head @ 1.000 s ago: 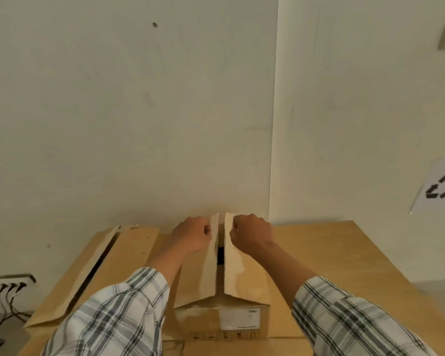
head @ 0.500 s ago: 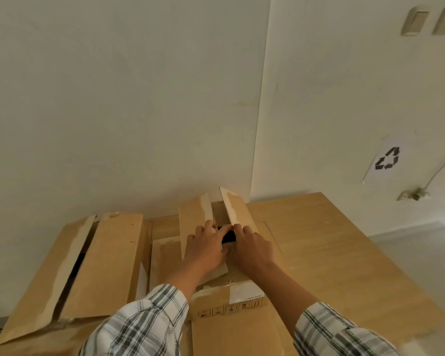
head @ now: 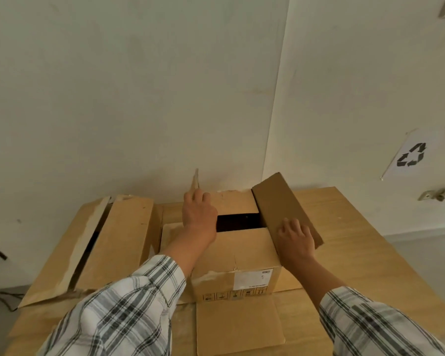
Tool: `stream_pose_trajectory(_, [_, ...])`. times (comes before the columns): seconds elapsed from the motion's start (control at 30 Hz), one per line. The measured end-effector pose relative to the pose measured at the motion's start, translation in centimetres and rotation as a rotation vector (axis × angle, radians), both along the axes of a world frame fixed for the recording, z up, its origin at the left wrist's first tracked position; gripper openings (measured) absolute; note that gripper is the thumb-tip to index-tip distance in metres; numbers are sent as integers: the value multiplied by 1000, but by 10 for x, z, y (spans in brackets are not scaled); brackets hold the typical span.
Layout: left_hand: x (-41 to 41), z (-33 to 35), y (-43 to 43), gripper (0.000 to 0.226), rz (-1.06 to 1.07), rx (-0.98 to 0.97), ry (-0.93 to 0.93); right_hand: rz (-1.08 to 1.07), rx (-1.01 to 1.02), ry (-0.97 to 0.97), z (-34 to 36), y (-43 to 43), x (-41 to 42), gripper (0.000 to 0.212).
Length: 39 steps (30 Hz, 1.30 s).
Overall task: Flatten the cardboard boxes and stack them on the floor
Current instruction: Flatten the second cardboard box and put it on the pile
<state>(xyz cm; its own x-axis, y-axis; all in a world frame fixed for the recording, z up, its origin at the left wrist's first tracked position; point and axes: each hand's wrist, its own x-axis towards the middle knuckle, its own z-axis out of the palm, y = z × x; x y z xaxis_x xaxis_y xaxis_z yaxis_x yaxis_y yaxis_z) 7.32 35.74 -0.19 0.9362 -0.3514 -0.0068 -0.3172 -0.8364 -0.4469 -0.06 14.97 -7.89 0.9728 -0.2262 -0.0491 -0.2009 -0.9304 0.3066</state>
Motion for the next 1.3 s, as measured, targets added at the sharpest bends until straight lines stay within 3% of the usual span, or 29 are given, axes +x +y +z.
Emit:
stream_pose_trajectory(0.1, [7,-6,17,43,96,108,60,-56,129,40,-13,8,4,58])
stream_pose_trajectory(0.17, [12,-22,31,46,171,67,144,-92,215,70,-15,8,10,55])
stream_pose_trajectory(0.27, [12,-56,48,52,289,-183,361,-119,326,98,-18,1,20,45])
stream_pose_trajectory(0.47, [16,-95,53,79,372,-653,582,-126,457,70,-24,-6,38,39])
stream_pose_trajectory(0.63, [27,-86,52,72,474,-1050,736,-159,684,128,-6,0,56,53])
stream_pose_trajectory(0.73, [29,-64,53,62,669,-1267,862,-246,888,109,25,2,62,64])
stream_pose_trajectory(0.8, [33,-48,61,71,850,-1416,902,-340,1036,59,52,-3,64,59])
stream_pose_trajectory(0.87, [36,-36,68,73,909,-1480,927,-388,1095,251,75,-12,60,46])
stream_pose_trajectory(0.93, [34,-30,69,73,864,-1389,959,-341,1010,542,88,-19,55,50])
stream_pose_trajectory(1.03, [20,-25,54,95,630,-929,1021,-40,685,795,89,-11,40,71])
stream_pose_trajectory(1.07, [12,-26,45,101,544,-751,1022,67,568,790,81,-6,34,80])
stream_pose_trajectory(1.13, [2,-43,31,113,458,-510,968,82,497,716,54,4,26,103])
stream_pose_trajectory(1.23, [-5,-79,23,125,493,-432,838,-20,428,556,11,19,14,120])
stream_pose_trajectory(1.3, [-10,-91,24,126,510,-416,788,-50,365,485,-6,27,4,118])
